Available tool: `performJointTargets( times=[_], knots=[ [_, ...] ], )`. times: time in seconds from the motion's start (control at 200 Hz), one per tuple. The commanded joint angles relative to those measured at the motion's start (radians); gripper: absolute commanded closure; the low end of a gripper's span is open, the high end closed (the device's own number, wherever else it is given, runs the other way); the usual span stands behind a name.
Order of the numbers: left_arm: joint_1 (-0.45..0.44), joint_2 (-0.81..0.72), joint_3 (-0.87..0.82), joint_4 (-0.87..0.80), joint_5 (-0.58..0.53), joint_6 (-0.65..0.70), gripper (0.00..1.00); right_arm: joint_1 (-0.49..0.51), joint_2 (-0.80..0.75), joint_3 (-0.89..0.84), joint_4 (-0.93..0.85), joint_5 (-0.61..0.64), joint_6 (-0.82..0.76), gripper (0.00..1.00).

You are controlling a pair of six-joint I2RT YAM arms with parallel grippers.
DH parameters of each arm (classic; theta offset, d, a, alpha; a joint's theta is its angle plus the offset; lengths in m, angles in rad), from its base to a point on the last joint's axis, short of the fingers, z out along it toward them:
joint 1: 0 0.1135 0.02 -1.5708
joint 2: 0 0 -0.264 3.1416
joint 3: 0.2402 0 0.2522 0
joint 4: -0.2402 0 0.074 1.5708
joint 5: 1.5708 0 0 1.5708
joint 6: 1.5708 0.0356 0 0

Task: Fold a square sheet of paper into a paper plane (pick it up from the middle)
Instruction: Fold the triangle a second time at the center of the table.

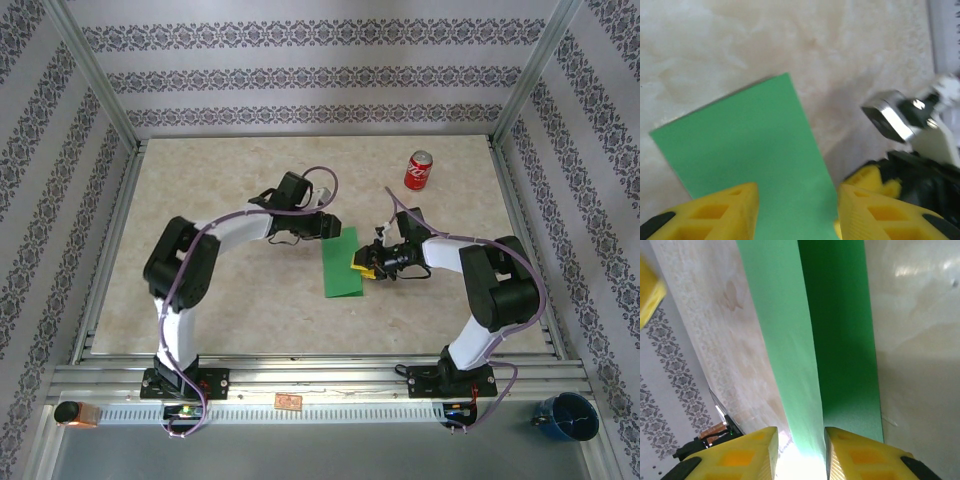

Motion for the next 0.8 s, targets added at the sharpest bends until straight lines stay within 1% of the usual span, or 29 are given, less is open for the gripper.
performJointTargets(
  times=[0.0,0.095,0.175,0.27,0.315,0.385,0.43,0.48,0.704,0.769,0.794],
  knots=[
    [-0.040,-0.072,-0.118,0.125,-0.078,0.008,0.54,-0.016,0.026,-0.001,0.067,-0.043,0.022,0.68],
    [-0.091,-0.133,-0.227,0.214,-0.130,0.012,0.54,-0.019,0.034,0.007,0.079,-0.057,0.028,0.68],
    [-0.154,-0.180,-0.298,0.233,-0.205,0.051,0.54,-0.018,0.033,0.011,0.073,-0.056,0.024,0.68],
    [-0.229,-0.223,-0.357,0.246,-0.311,0.118,0.56,-0.018,0.037,0.017,0.054,-0.050,0.010,0.69],
    [-0.267,-0.246,-0.385,0.265,-0.364,0.155,0.56,-0.018,0.042,0.018,0.056,-0.053,0.010,0.69],
    [-0.333,-0.269,-0.408,0.271,-0.475,0.220,0.54,-0.018,0.046,0.016,0.064,-0.057,0.017,0.70],
    [-0.373,-0.268,-0.402,0.253,-0.532,0.265,0.52,-0.018,0.046,0.015,0.067,-0.057,0.019,0.70],
    [-0.420,-0.259,-0.379,0.206,-0.606,0.304,0.45,-0.018,0.043,0.015,0.065,-0.055,0.020,0.70],
    [-0.577,-0.145,-0.228,-0.021,-0.885,0.413,0.37,-0.018,0.034,0.011,0.077,-0.054,0.037,0.70],
    [-0.613,-0.098,-0.175,-0.073,-0.966,0.443,0.34,-0.018,0.031,0.007,0.083,-0.047,0.043,0.70],
    [-0.625,-0.082,-0.162,-0.080,-0.992,0.456,0.31,-0.017,0.030,0.006,0.084,-0.047,0.044,0.70]
  ],
)
